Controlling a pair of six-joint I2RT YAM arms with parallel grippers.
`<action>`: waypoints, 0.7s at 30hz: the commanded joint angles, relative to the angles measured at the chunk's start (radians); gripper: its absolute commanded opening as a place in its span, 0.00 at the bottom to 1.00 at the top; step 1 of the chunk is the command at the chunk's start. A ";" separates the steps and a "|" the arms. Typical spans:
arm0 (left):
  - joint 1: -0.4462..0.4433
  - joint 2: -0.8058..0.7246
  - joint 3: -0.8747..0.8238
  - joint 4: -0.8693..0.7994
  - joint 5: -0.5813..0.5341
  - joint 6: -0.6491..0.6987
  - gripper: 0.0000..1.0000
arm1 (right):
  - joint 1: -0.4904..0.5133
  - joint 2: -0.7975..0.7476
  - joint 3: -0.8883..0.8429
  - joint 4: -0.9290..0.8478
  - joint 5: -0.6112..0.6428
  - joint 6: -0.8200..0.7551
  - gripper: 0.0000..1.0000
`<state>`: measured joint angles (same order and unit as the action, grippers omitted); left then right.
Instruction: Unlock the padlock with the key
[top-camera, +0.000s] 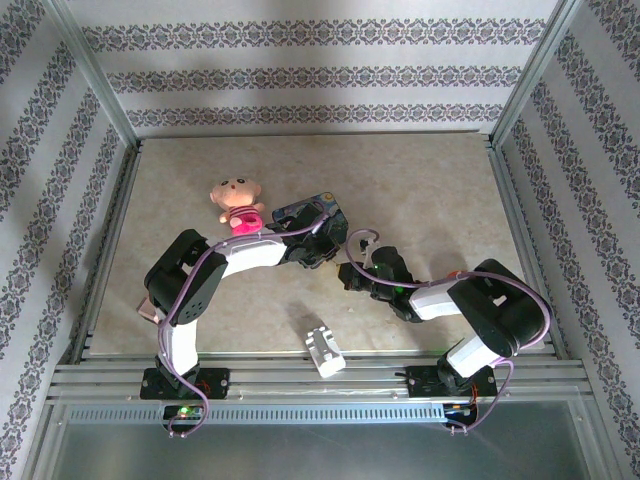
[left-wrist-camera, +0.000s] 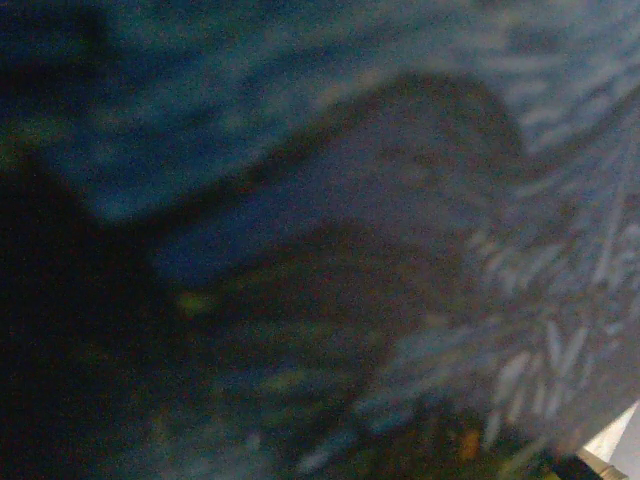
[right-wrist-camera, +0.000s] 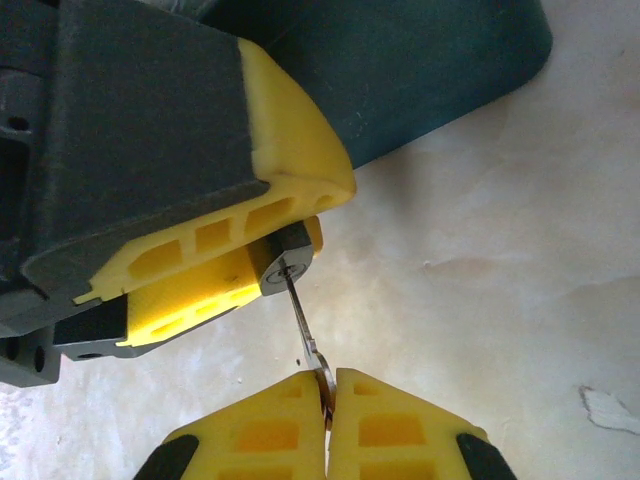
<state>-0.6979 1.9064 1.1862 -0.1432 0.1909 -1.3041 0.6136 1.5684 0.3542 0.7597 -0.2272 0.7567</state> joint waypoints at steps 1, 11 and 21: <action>0.006 0.011 0.009 0.020 0.067 -0.070 0.01 | 0.013 0.007 0.023 0.062 0.046 0.016 0.00; 0.005 0.015 0.008 0.028 0.073 -0.076 0.01 | 0.017 -0.024 0.012 0.073 0.075 0.010 0.00; 0.005 0.015 -0.005 0.040 0.076 -0.088 0.01 | 0.023 -0.050 -0.004 0.073 0.086 0.002 0.00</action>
<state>-0.6933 1.9068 1.1862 -0.1150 0.2050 -1.3251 0.6266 1.5513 0.3508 0.7677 -0.1719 0.7639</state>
